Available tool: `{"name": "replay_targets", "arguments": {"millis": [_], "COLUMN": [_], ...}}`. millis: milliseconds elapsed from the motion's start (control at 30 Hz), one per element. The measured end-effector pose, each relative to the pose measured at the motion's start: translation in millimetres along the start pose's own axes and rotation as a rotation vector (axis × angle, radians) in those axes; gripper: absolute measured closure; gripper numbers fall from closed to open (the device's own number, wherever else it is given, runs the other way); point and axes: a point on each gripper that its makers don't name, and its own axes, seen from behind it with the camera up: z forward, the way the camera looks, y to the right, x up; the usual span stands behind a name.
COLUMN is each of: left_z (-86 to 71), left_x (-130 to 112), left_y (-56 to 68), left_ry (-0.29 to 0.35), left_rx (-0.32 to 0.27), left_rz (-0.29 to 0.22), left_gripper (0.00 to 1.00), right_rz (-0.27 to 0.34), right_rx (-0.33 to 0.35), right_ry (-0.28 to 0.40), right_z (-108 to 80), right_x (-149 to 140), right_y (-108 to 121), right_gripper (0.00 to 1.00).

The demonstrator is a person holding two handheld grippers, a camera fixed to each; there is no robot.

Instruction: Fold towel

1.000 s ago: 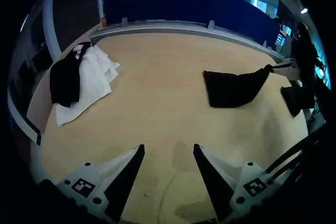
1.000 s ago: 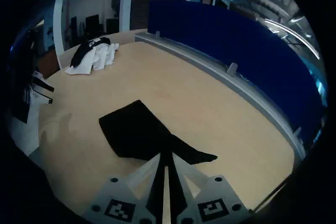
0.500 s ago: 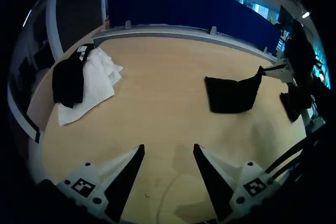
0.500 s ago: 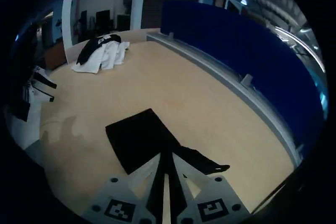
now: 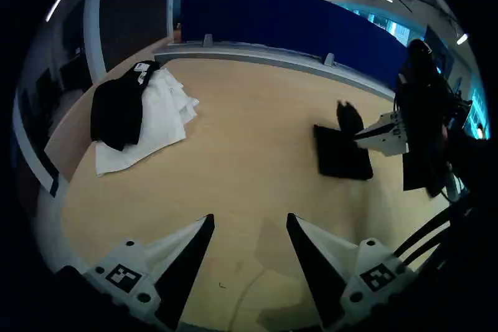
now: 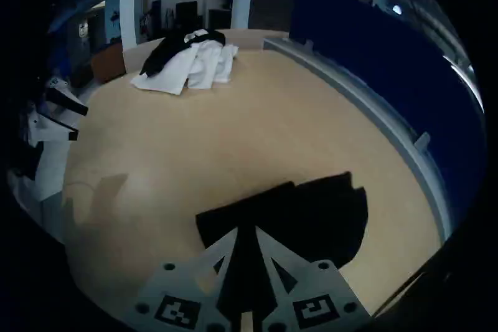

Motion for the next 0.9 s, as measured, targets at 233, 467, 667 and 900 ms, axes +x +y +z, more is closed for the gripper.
{"name": "replay_targets", "arguments": {"millis": [233,467,667,900], "left_z": [-3.1,-3.5,-0.5,1.5], "left_x": [-7,-7,-5,-4], "left_y": [-7.1,-12.0,-12.3,-9.0], "left_ry": [0.0,-0.001,-0.001,-0.001], "left_rx": [0.01,0.007,0.003,-0.003], "left_rz": [-0.022,-0.032,-0.031,-0.023], "left_gripper": [0.14,0.14,0.14,0.14], "right_rz": [0.04,0.038,0.035,0.047], "right_rx": [0.046,0.03,-0.003,-0.026], "right_ry": [-0.061,-0.06,-0.035,-0.015], "right_z": [36.1,32.8,23.6,10.9], "right_x": [-21,-19,-16,-19], "right_y": [-25,-18,-9,-4], "right_gripper": [0.95,0.79,0.25,0.0]}}
